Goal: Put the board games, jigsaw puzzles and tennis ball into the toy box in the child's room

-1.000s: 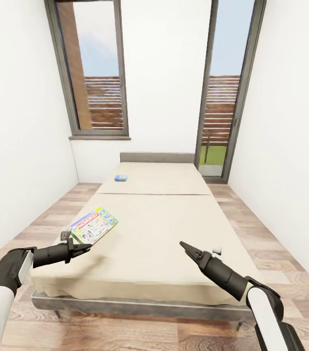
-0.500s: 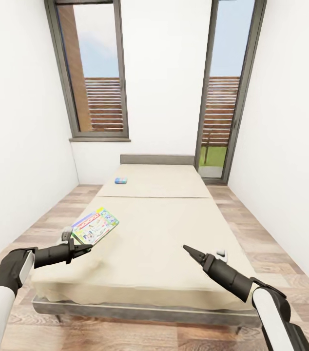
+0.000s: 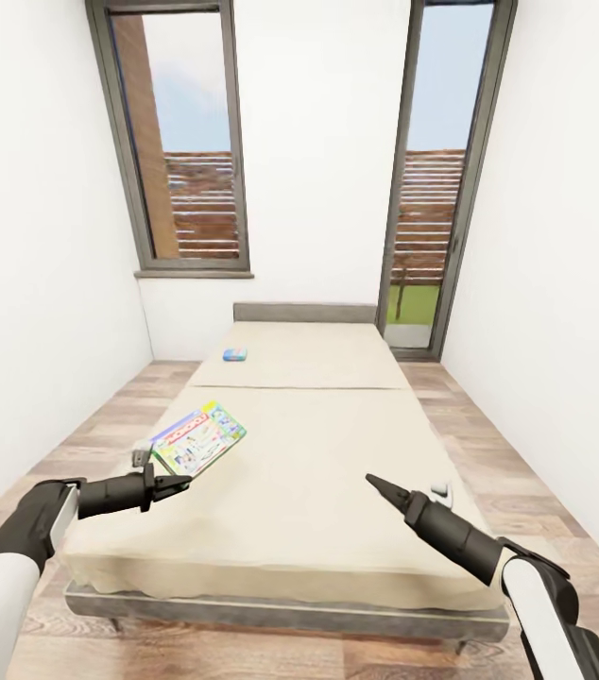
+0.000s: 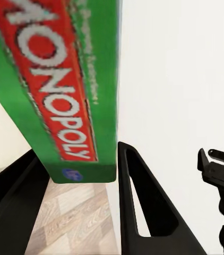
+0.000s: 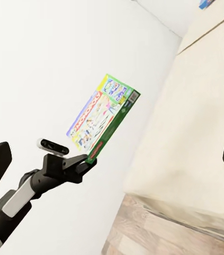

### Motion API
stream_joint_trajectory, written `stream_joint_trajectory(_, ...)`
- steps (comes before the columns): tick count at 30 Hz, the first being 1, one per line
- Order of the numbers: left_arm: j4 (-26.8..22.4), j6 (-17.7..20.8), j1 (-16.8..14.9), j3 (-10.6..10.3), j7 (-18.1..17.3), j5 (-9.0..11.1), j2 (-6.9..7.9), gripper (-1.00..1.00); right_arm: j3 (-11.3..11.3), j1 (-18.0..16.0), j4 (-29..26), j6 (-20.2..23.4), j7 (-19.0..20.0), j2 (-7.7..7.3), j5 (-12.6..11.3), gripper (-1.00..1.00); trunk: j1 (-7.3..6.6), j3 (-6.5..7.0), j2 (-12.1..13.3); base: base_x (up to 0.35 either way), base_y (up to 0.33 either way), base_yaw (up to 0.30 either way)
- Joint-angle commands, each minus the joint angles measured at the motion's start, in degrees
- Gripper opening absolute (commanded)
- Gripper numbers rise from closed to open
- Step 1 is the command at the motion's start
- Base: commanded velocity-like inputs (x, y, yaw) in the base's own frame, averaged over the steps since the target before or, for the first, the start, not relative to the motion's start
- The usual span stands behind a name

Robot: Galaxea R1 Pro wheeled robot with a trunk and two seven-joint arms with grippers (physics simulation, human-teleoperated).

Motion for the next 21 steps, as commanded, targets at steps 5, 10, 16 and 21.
stream_joint_trajectory(5, 0.0, 0.55, -0.04, 0.14, -1.05, -0.16, 0.82, -1.0, -1.4, -0.08, 0.03, 0.27, 2.98, 0.14, 0.03, 1.0, -1.11, 0.84, 1.99, 0.0, 0.0, 0.0)
stream_joint_trajectory(10, -0.02, 0.55, -0.04, 0.21, -3.49, -0.28, 1.25, -1.0, -2.28, -0.07, -0.03, 0.22, 3.6, 0.18, 0.01, 1.0, -2.21, 1.74, 4.0, 0.0, 0.0, 0.0)
stream_joint_trajectory(16, -0.06, 0.56, -0.04, 0.17, -4.54, -0.4, 1.39, -1.0, -3.58, -0.08, 0.0, 0.13, 3.72, 0.28, 0.04, 1.0, -3.53, 2.82, 6.4, 0.0, 0.0, 0.0)
stream_joint_trajectory(21, -0.08, 0.55, -0.04, 0.15, -4.63, -0.38, 1.68, -1.0, -3.72, -0.07, 0.0, 0.07, 3.7, 0.41, 0.04, 1.0, -4.63, 3.72, 8.41, 0.0, 0.0, 0.0)
